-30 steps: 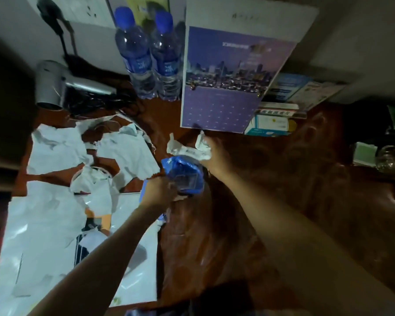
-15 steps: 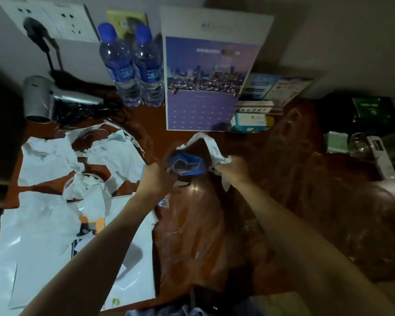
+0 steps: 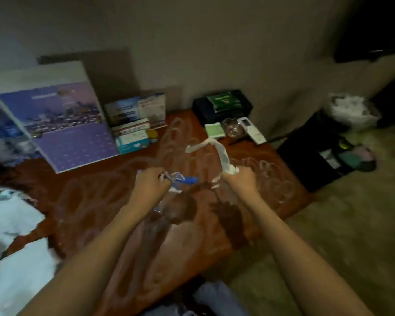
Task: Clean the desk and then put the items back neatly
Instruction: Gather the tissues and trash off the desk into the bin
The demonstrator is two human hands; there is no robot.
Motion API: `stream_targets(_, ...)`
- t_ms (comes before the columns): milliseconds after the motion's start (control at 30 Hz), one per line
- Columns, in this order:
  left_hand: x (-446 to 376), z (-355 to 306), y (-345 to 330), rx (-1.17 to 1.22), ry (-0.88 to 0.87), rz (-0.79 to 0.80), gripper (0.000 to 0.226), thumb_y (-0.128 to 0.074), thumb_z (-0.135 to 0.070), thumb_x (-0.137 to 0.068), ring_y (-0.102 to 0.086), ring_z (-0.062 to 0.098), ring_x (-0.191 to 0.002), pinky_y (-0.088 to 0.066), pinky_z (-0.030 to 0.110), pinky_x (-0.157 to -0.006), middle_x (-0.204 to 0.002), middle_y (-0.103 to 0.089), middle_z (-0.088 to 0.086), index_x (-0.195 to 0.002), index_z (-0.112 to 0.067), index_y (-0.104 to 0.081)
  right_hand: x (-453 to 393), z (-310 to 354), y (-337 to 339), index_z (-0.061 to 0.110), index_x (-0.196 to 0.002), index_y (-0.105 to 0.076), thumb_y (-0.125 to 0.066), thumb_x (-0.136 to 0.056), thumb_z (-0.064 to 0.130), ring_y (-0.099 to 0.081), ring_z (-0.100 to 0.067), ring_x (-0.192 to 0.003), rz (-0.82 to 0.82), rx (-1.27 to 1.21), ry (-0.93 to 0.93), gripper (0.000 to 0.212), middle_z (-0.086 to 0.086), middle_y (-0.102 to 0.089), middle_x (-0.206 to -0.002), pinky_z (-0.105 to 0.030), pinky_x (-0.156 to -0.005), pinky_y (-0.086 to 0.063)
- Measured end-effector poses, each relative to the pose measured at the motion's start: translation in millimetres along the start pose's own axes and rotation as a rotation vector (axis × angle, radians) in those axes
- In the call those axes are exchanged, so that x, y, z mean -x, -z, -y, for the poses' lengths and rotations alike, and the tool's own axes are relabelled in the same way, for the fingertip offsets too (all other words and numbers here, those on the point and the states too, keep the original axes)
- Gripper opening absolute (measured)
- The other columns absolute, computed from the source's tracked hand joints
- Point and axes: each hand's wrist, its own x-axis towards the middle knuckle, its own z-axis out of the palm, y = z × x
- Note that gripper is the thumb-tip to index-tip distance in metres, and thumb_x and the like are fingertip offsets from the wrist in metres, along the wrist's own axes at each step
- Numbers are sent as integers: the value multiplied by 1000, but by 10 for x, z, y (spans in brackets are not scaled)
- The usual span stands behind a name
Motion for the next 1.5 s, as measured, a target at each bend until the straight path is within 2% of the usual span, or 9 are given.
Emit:
stream_targets(200, 83, -1282, -1057, 7, -247, 175, 18, -52, -13, -76, -57, 31, -62, -36, 34, -57, -61, -56, 20, -58, -9, -53, 173, -1037, 1377, 0, -106, -65, -65, -83, 12, -54, -14, -71, -237, -179, -153, 26, -7, -60, -88, -9, -40, -36)
stream_targets(367, 156, -2164, -1779, 32, -408, 307, 37, -56, 2, -82, -45, 17, -55, -31, 24, -53, -54, -43, -3, -54, -17, -40, 324, -1751, 2251, -5, -106, -61, -64, -83, 9, -58, -23, -79, -402, -320, -293, 27, -15, -64, -96, -28, -58, -45)
stream_targets(533, 114, -2851, -2396, 47, -539, 444, 33, -57, 0, -84, -44, 10, -56, -31, 13, -49, -58, -46, -4, -59, -19, -48, 335, -2282, 2800, -5, -115, -58, -64, -85, 10, -58, -23, -85, -494, -460, -421, 34, -18, -64, -106, -28, -70, -43)
stream_targets(733, -173, -3500, -3168, 74, -545, 567, 31, -57, -1, -86, -45, 10, -56, -35, 13, -50, -60, -47, -3, -62, -18, -49, -28, -2756, 3275, -7, -116, -57, -60, -88, 7, -60, -24, -87, -516, -505, -503, 31, -20, -63, -105, -27, -69, -44)
stream_targets(867, -538, -4035, -3763, 86, -514, 641, 14, -57, -8, -90, -57, 20, -69, -49, 32, -64, -77, -58, 7, -78, -14, -59, -587, -2999, 3742, -8, -116, -58, -63, -86, 9, -62, -29, -102, -523, -473, -554, 35, -21, -63, -113, -31, -79, -48)
stream_targets(1000, -1013, -4630, -4266, 124, -461, 655, 8, -54, -8, -92, -58, 16, -73, -48, 28, -65, -84, -61, 8, -93, -10, -62, -1216, -3122, 4281, -5, -113, -61, -64, -86, 11, -58, -18, -86, -468, -431, -565, 32, -13, -63, -99, -19, -63, -45)
stream_targets(1200, -1756, -5362, -4871, 144, -435, 634, 10, -55, -4, -89, -55, 18, -66, -45, 32, -64, -72, -60, 10, -85, -3, -64, -2169, -3196, 5086, -7, -104, -63, -66, -81, 10, -65, -28, -95, -501, -444, -535, 28, -17, -67, -99, -40, -87, -53)
stream_targets(1367, -2222, -5754, -5306, 93, -382, 591, 10, -56, -4, -89, -52, 12, -60, -41, 25, -55, -67, -57, 6, -84, -2, -64, -2842, -3345, 5559, -5, -109, -62, -64, -85, 10, -55, -14, -73, -414, -395, -512, 28, -7, -57, -83, -20, -57, -43)
stream_targets(1500, -2735, -6144, -5653, 53, -339, 500, 13, -54, -5, -90, -53, 18, -64, -41, 24, -58, -71, -59, 15, -85, 3, -63, -3613, -3520, 5995, -4, -106, -63, -64, -85, 13, -54, -16, -76, -349, -324, -454, 26, -12, -60, -88, -24, -57, -39)
